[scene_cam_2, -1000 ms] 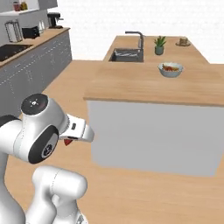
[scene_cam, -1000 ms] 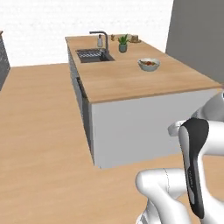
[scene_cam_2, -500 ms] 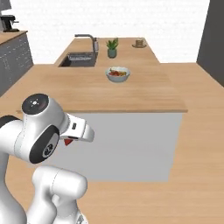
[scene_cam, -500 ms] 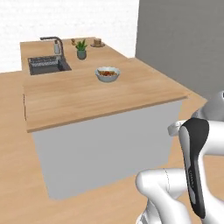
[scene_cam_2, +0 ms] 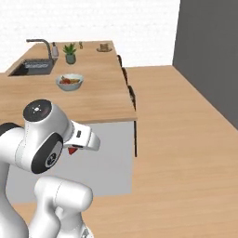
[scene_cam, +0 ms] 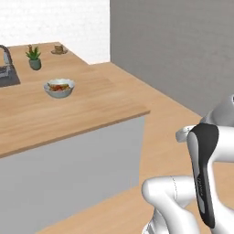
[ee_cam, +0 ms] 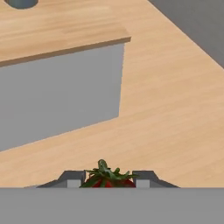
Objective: Take the strawberry from the fridge and place it on top of the pancake, located on the dining counter.
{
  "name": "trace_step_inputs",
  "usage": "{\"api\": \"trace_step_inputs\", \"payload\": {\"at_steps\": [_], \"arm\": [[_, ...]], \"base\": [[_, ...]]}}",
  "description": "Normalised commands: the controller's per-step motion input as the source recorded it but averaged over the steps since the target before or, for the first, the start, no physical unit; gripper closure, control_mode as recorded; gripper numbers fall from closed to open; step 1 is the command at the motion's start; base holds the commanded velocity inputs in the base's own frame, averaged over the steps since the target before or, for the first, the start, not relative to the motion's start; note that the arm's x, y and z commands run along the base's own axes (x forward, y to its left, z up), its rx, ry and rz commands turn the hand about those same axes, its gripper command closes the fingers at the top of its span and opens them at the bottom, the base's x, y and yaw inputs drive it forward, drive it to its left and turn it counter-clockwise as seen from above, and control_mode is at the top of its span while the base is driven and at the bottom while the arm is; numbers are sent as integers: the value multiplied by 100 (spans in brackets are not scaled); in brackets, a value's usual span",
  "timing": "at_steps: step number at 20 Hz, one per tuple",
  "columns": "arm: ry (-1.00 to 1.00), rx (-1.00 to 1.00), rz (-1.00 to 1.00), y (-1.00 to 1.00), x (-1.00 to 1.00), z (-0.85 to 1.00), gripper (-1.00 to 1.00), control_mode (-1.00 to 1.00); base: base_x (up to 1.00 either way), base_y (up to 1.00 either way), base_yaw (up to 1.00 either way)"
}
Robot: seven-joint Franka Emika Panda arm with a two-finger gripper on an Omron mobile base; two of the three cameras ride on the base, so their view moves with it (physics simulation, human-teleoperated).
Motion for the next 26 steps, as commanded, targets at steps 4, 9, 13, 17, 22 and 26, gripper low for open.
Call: {"api": "trace_step_inputs", "payload": {"at_steps": [4,9,13,17,22,26], "arm": [[0,0,0,0,0,0,100,100],[0,0,0,0,0,0,100,100],[0,0,0,0,0,0,100,100],[0,0,0,0,0,0,100,100],[0,0,0,0,0,0,100,100],[0,0,0,0,0,0,100,100]], "base": [[61,-100,-23],[69,-92,-18],[86,-64,-4],[97,-47,1],[100,-36,9],[100,-30,11]]}}
